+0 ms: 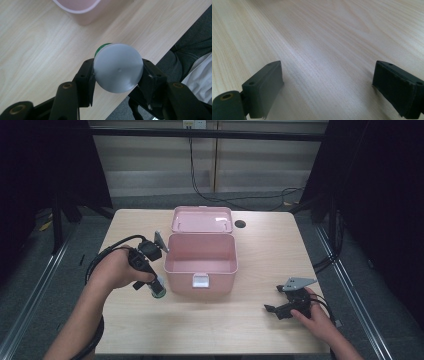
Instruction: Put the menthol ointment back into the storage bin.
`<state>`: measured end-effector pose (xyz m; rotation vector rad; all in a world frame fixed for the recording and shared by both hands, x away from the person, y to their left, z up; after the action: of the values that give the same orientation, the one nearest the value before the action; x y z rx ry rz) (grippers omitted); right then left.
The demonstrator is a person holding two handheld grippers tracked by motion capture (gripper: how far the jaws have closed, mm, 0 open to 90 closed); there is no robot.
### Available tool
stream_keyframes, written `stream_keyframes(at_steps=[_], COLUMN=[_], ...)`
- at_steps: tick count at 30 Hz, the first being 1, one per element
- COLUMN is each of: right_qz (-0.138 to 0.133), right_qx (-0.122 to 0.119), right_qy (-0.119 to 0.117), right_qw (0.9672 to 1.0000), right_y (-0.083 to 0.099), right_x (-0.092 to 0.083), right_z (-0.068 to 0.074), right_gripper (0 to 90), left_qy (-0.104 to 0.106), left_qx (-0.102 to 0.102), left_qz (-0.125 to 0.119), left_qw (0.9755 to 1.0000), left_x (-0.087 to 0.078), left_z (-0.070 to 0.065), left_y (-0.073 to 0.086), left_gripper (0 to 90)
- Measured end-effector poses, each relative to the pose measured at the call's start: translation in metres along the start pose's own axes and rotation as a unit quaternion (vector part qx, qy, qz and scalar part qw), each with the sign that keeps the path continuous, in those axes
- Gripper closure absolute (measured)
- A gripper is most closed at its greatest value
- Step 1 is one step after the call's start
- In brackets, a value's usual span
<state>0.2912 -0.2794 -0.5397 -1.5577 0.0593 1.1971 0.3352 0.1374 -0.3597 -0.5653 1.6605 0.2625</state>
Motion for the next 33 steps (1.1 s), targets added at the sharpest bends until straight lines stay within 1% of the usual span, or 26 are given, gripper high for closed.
stream_keyframes(at_steps=[3,4,8,9,10,13,19,20,21,27,29,30,31,33], right_qz=[0.000,0.000,0.000,0.000,0.000,0.001,0.001,0.000,0.001,0.001,0.001,0.001,0.000,0.001], right_qx=[0.000,0.000,0.000,0.000,0.000,0.000,0.000,-0.001,0.000,0.000,0.000,0.000,-0.001,0.000], right_qy=[0.000,0.000,0.000,0.000,0.000,0.000,0.000,0.001,0.000,0.000,0.000,0.000,0.001,0.000], right_qw=[1.0000,1.0000,1.0000,1.0000,1.0000,1.0000,1.0000,1.0000,1.0000,1.0000,1.0000,1.0000,1.0000,1.0000], right_y=[0.000,0.000,0.000,0.000,0.000,0.000,0.000,0.000,0.000,0.000,0.000,0.000,0.000,0.000], right_x=[0.000,0.000,0.000,0.000,0.000,0.000,0.000,0.000,0.000,0.000,0.000,0.000,0.000,0.000], right_z=[0.000,0.000,0.000,0.000,0.000,0.000,0.000,0.000,0.000,0.000,0.000,0.000,0.000,0.000], right_gripper=[8.8,8.8,8.8,8.8,8.8,8.8,8.8,8.8,8.8,8.8,8.8,8.8,8.8,8.8], left_qy=[0.001,0.000,-0.004,-0.006,-0.006,-0.009,-0.013,-0.017,-0.015,-0.017,-0.016,-0.016,-0.020,-0.018], left_qx=[-0.004,-0.004,-0.012,-0.010,-0.015,-0.018,-0.026,-0.029,-0.029,-0.034,-0.032,-0.032,-0.034,-0.033], left_qz=[-0.002,-0.001,-0.009,-0.010,-0.011,-0.013,-0.018,-0.017,-0.016,-0.019,-0.020,-0.020,-0.023,-0.023], left_qw=[1.0000,1.0000,0.9999,0.9999,0.9998,0.9997,0.9994,0.9993,0.9993,0.9991,0.9992,0.9992,0.9990,0.9990], left_x=[-0.006,-0.007,-0.016,-0.020,-0.022,-0.028,-0.039,-0.040,-0.042,-0.047,-0.048,-0.048,-0.049,-0.048], left_z=[0.001,0.001,0.003,0.005,0.006,0.008,0.012,0.012,0.013,0.016,0.018,0.018,0.018,0.019], left_y=[-0.002,-0.003,-0.005,-0.006,-0.007,-0.009,-0.018,-0.020,-0.022,-0.035,-0.040,-0.040,-0.042,-0.046], left_gripper=[50.2,50.2,50.2,50.2,50.2,50.2,50.2,50.2,50.2,50.2,50.2,50.2,50.2,50.2])
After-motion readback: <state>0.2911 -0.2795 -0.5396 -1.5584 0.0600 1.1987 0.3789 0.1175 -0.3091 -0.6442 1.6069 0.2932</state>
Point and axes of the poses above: each handheld gripper's, and its own axes: x roughly forward along the jaws, y roughly out of its underside, z roughly to its left, the point moved 4 cm from there along x, roughly forward along the jaws, and after that the axes turned 8 degrees about x, right-handed, at the moved point
